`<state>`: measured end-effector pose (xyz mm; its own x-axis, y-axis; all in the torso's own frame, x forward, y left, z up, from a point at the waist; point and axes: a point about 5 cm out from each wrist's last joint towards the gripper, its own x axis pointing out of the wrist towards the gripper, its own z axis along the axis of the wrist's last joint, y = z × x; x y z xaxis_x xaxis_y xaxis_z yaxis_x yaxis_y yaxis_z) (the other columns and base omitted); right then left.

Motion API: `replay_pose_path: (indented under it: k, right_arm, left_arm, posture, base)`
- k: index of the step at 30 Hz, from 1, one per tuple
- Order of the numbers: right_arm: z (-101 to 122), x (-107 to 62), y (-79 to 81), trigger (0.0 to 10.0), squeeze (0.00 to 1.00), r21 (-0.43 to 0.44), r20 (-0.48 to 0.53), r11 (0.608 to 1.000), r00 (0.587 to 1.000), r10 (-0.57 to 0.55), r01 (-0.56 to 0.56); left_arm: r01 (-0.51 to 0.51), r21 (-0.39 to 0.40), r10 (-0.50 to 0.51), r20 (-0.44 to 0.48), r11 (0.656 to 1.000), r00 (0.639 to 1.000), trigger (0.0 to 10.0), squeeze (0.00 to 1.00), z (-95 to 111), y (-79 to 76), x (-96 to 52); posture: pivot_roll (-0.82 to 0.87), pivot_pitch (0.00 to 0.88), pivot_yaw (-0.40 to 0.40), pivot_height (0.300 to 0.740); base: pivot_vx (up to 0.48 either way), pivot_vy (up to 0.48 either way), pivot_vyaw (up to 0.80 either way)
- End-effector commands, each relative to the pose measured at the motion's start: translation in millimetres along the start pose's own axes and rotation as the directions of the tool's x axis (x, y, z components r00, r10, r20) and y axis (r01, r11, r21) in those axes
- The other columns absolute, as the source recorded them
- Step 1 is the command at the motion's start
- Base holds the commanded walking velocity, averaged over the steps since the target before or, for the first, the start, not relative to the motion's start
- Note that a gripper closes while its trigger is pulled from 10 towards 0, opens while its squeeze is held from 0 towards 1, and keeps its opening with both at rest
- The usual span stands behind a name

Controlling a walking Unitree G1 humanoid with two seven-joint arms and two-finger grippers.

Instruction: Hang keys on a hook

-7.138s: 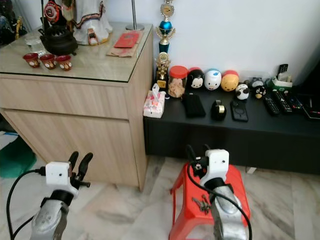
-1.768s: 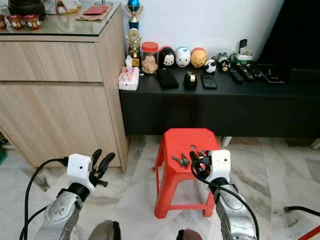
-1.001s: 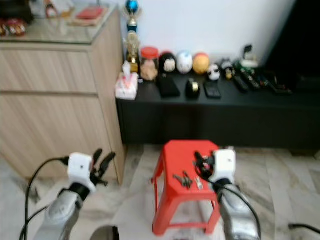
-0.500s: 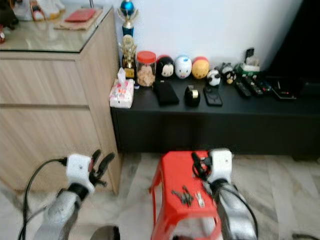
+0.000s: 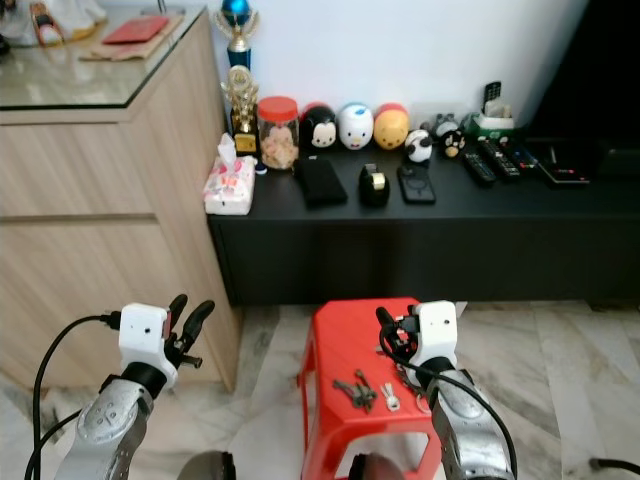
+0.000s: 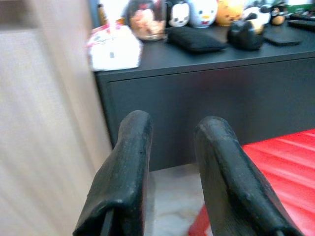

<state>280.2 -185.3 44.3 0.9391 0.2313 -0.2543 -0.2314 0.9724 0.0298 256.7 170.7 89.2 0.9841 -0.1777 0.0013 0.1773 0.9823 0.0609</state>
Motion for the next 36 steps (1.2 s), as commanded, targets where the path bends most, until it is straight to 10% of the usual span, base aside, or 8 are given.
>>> replay_pose_path:
  k: [1,36]
  right_arm:
    - [-6.5,-1.9,-5.4,10.0,0.0,-0.021,-0.043,1.0,0.999,-0.002,0.002]
    - [-11.5,9.7,-1.7,10.0,0.0,-0.021,-0.039,0.999,0.999,0.029,-0.03]
  left_arm:
    - [0.01,-0.008,-0.01,-0.009,1.0,1.0,10.0,0.0,-0.5,-3.3,2.3]
    - [-0.059,-0.018,0.058,-0.053,0.998,0.997,10.0,0.0,-13.8,7.2,-7.9]
  posture:
    - [0.02,0.0,-0.058,0.627]
    - [0.05,0.0,-0.082,0.627]
  base:
    - [0.0,0.0,0.0]
    - [0.0,0.0,0.14]
